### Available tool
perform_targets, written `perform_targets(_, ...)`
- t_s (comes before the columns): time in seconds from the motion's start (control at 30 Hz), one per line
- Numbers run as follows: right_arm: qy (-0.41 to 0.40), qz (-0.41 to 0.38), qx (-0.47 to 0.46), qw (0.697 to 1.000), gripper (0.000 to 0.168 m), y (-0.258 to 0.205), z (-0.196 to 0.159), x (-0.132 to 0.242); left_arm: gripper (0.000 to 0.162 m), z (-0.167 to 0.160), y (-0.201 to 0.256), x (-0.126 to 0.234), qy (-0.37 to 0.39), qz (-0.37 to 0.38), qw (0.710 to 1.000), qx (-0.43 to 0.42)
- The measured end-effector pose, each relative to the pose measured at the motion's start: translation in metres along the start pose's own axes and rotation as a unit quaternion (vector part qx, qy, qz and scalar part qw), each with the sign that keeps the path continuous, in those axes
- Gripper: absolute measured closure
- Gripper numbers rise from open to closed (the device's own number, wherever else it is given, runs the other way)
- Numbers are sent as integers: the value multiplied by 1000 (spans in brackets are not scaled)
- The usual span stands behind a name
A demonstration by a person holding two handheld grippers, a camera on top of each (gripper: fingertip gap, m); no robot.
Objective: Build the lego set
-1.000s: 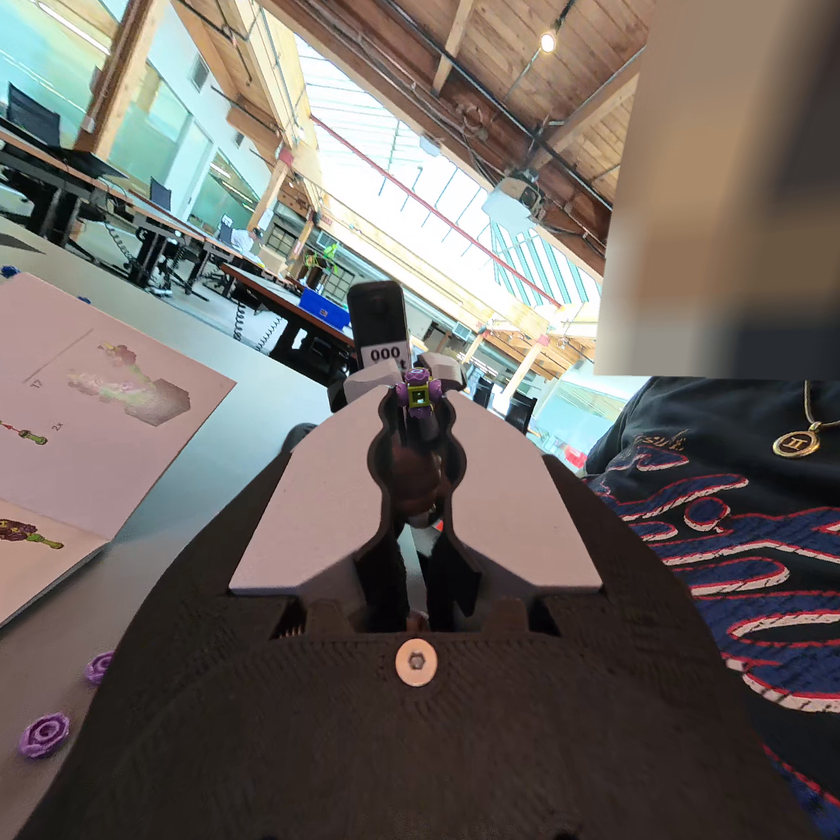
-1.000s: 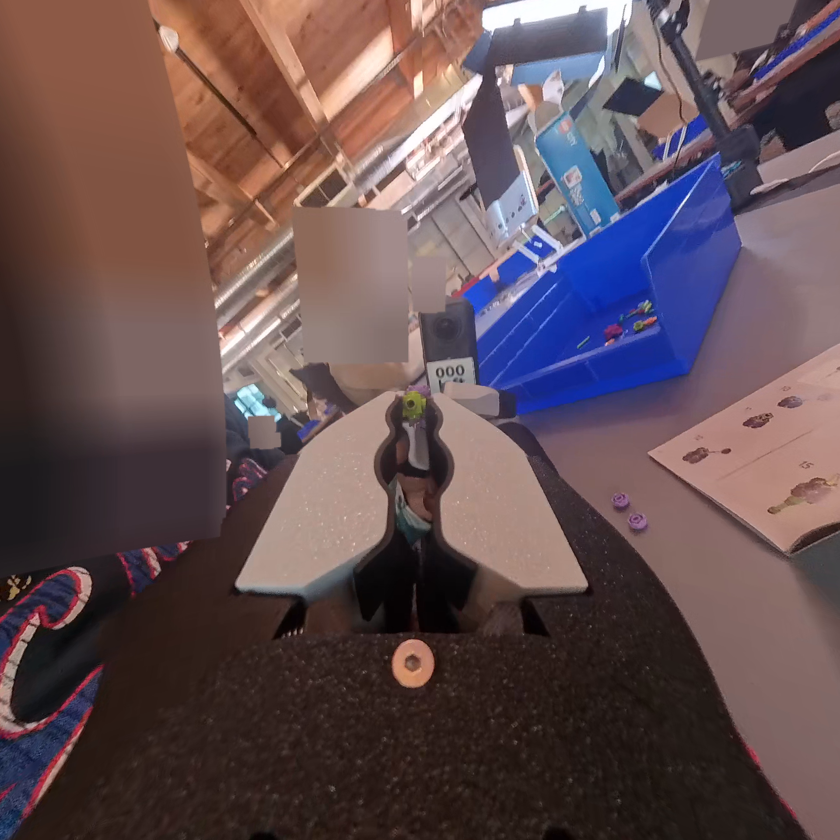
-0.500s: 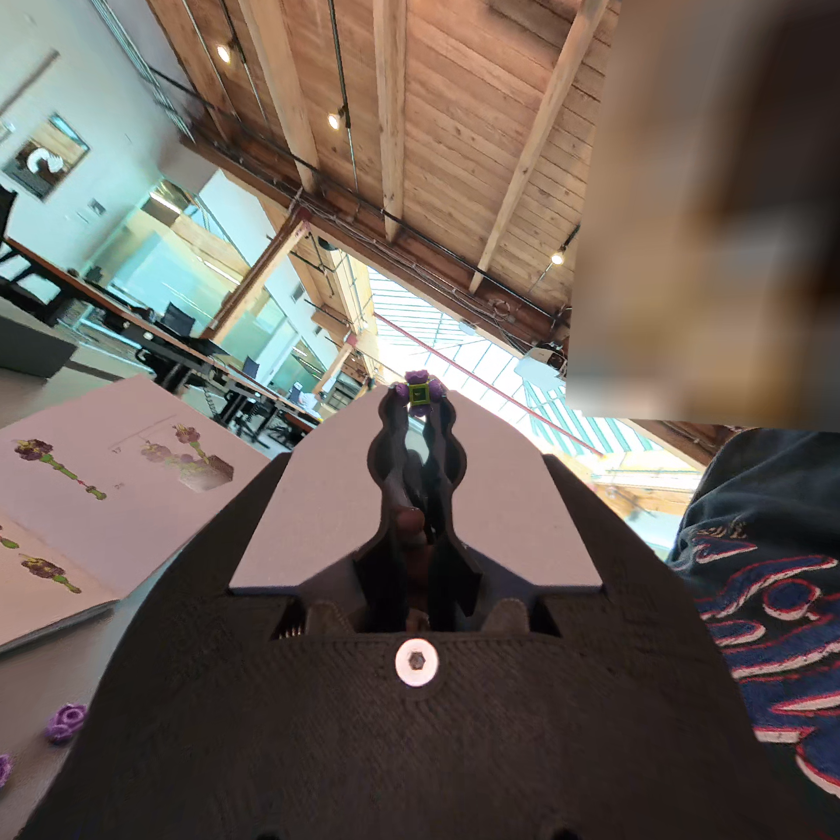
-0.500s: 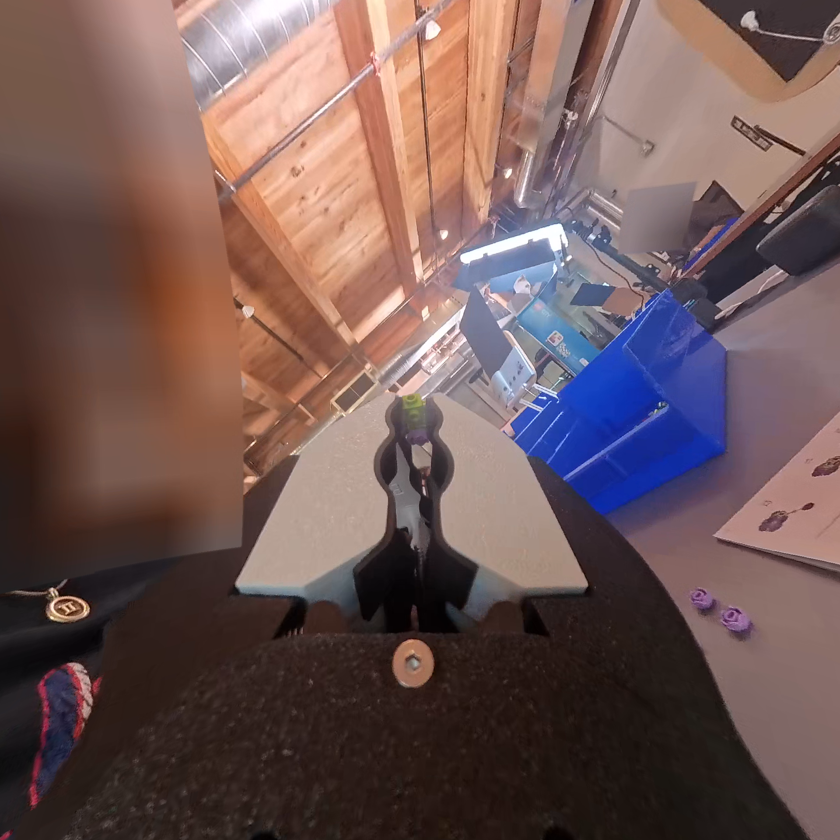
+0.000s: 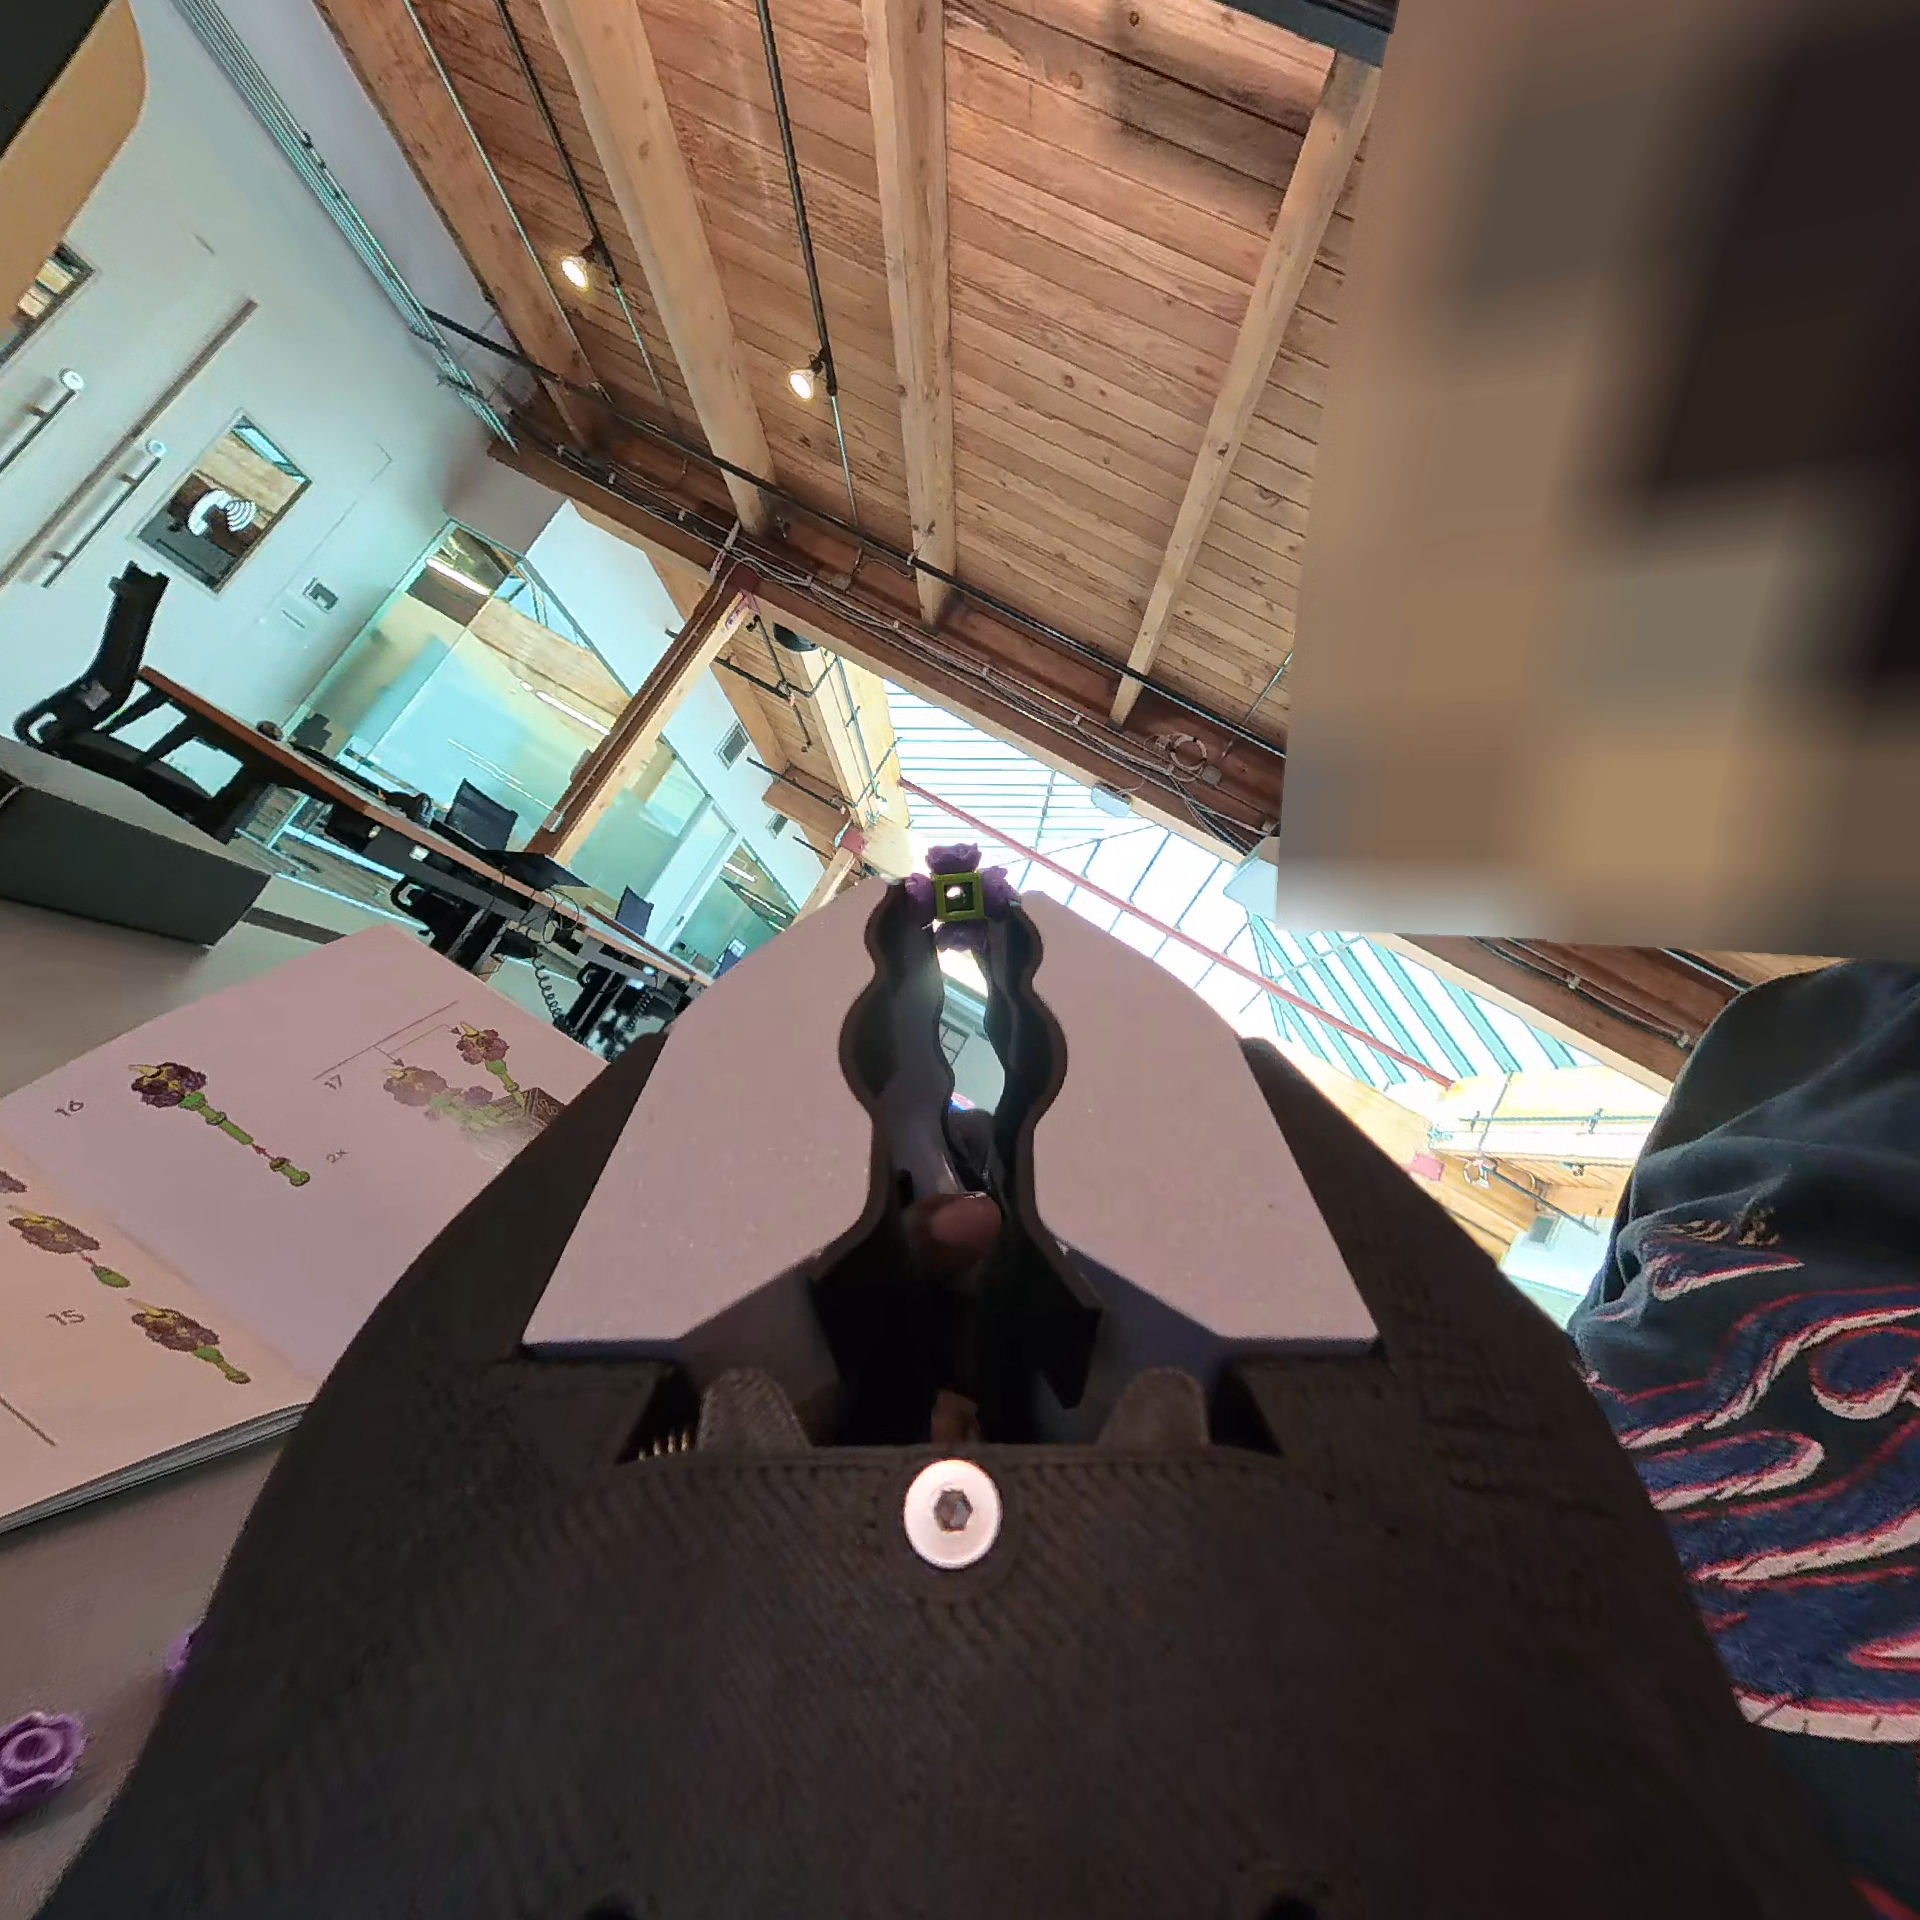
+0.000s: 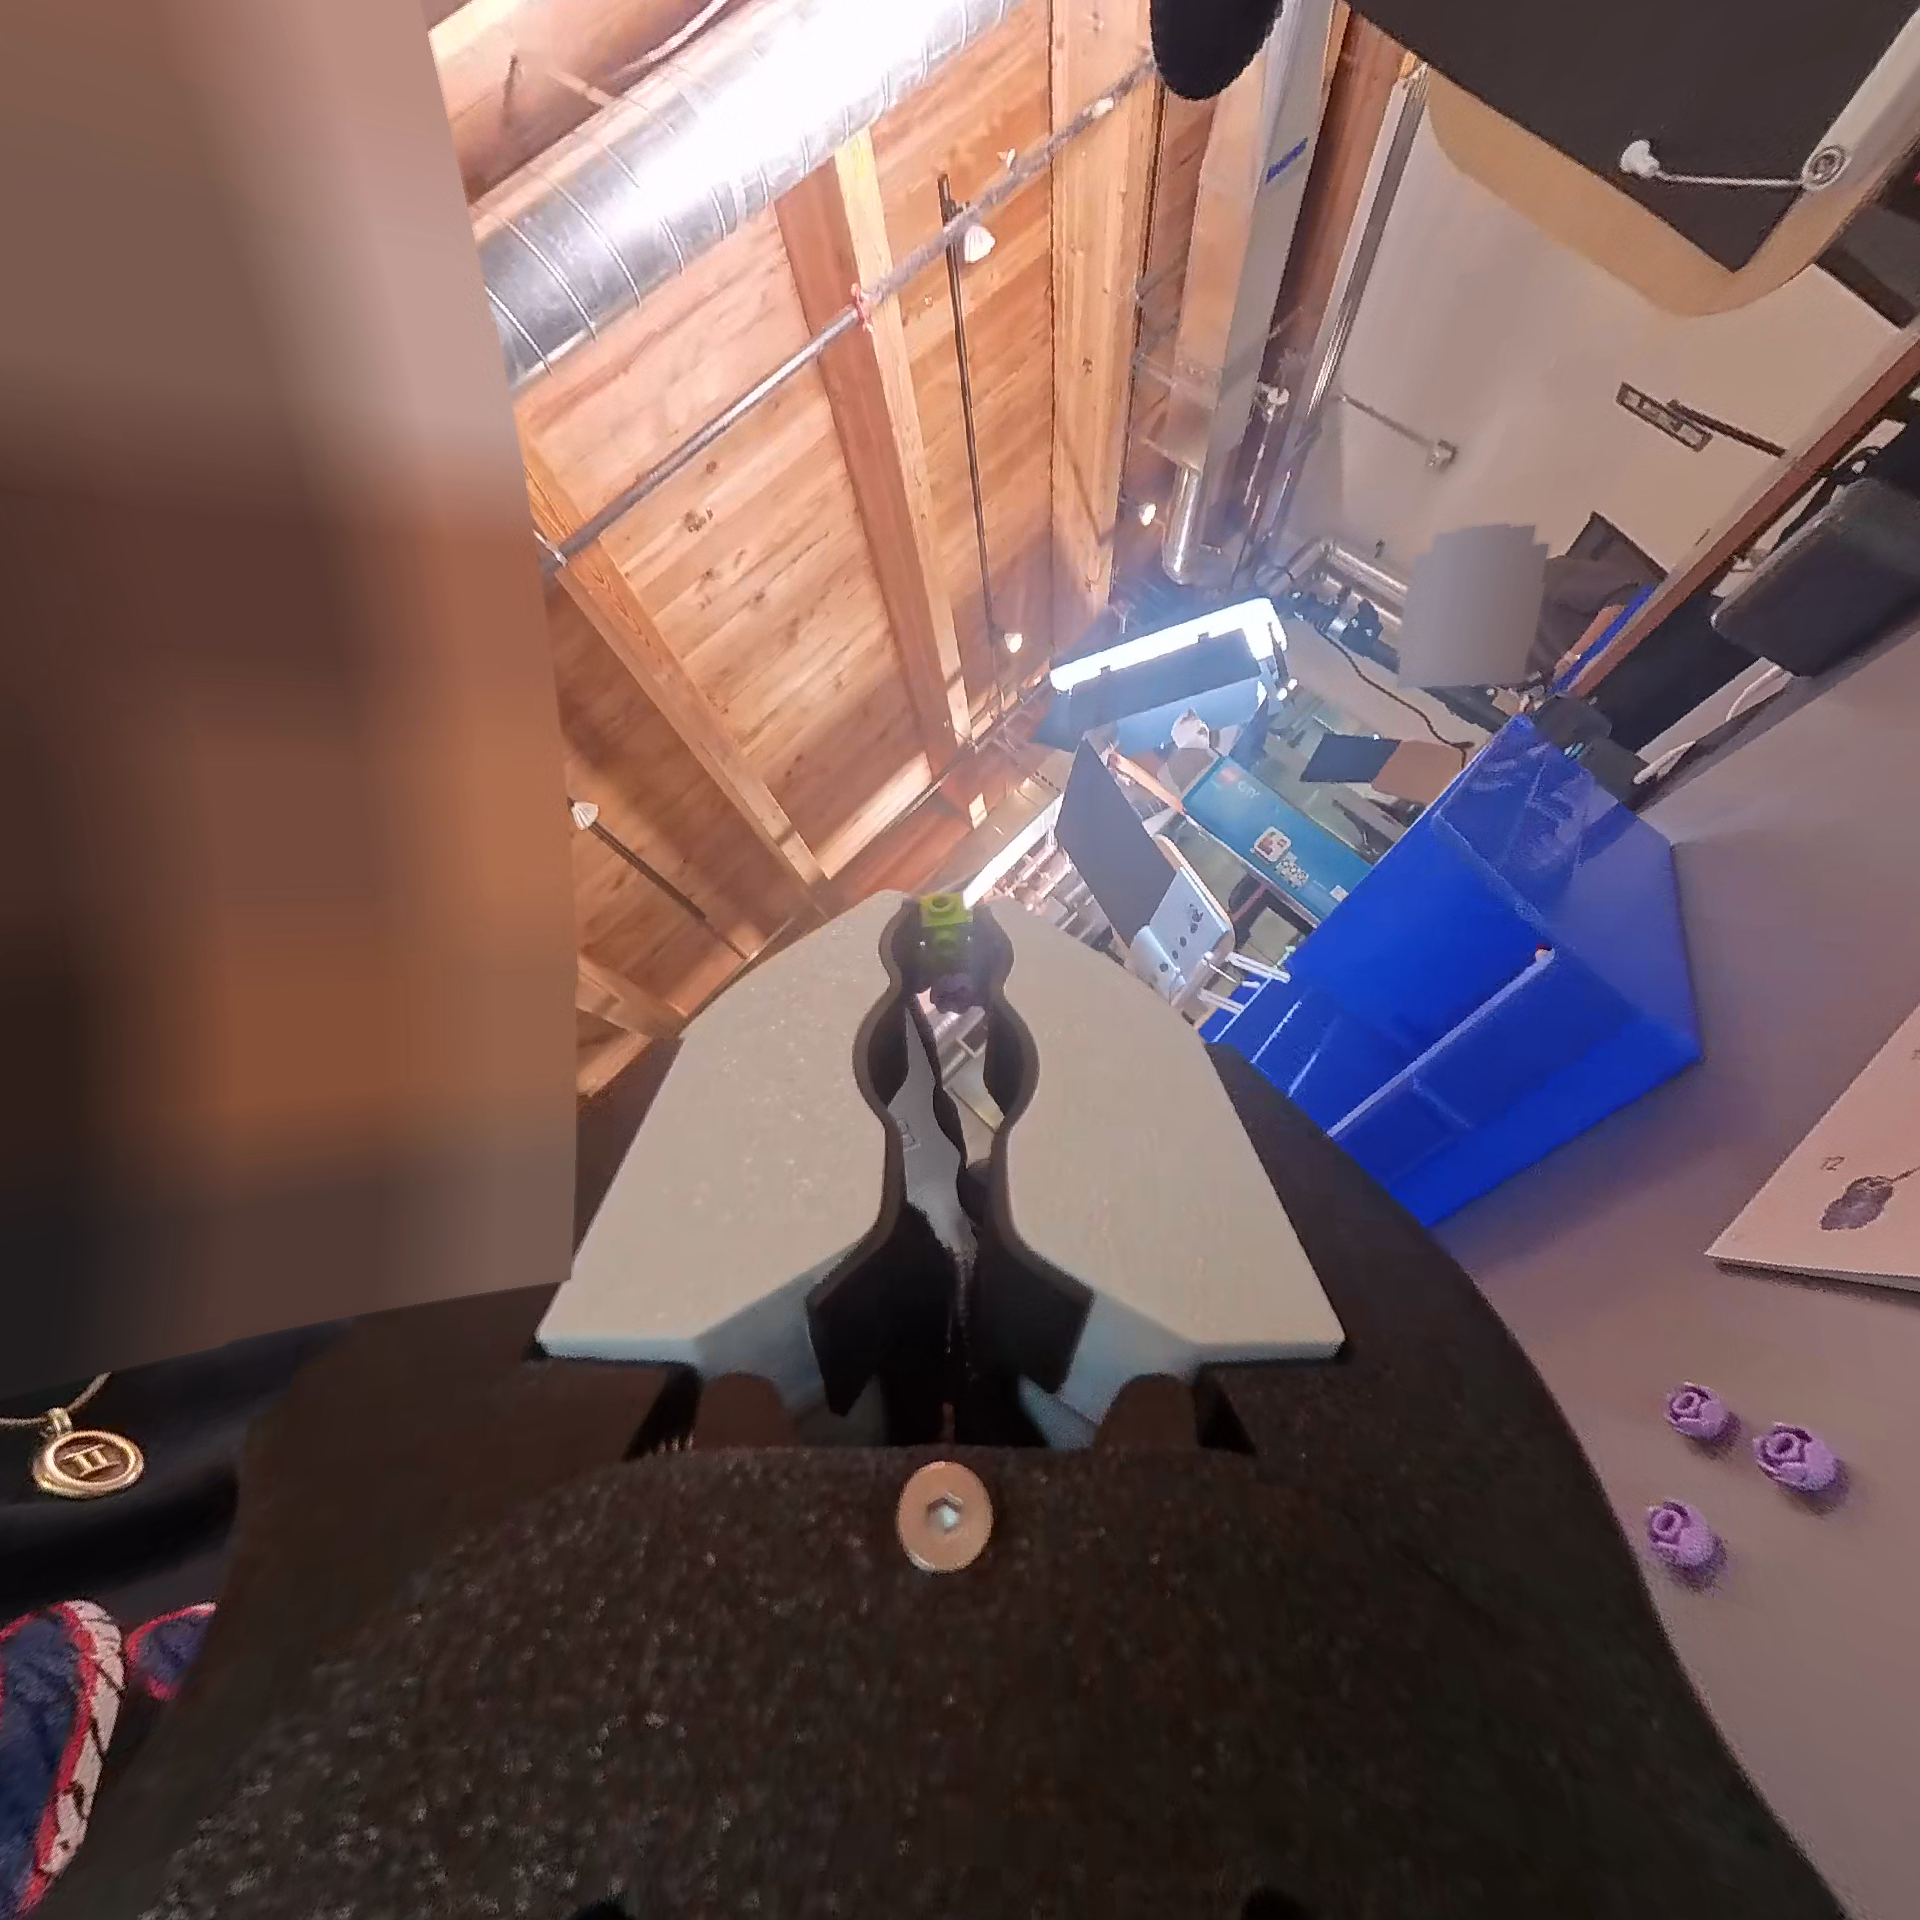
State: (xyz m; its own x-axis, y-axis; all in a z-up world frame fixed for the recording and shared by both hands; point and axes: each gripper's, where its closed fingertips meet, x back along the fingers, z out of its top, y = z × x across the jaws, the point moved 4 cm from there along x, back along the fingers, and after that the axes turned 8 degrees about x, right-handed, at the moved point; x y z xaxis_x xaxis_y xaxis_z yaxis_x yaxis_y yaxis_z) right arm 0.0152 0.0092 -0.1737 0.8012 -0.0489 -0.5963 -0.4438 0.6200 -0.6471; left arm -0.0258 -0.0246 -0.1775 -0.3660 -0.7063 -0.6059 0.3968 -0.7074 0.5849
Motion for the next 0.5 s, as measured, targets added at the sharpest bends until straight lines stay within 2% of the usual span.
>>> perform_targets(0.17, 30, 5, -10, 999, 158, 0, -4, -4, 144, 4, 1, -2, 37, 7, 999, -2)
perform_targets(0.27, 17, 0, -13, 1000, 158, 3, -7, -7, 144, 7, -1, 0, 46, 12, 999, 2)
perform_targets(0.5, -22, 8, 0, 1000, 158, 4, -3, -3, 143, 3, -3, 2, -13, 7, 999, 47)
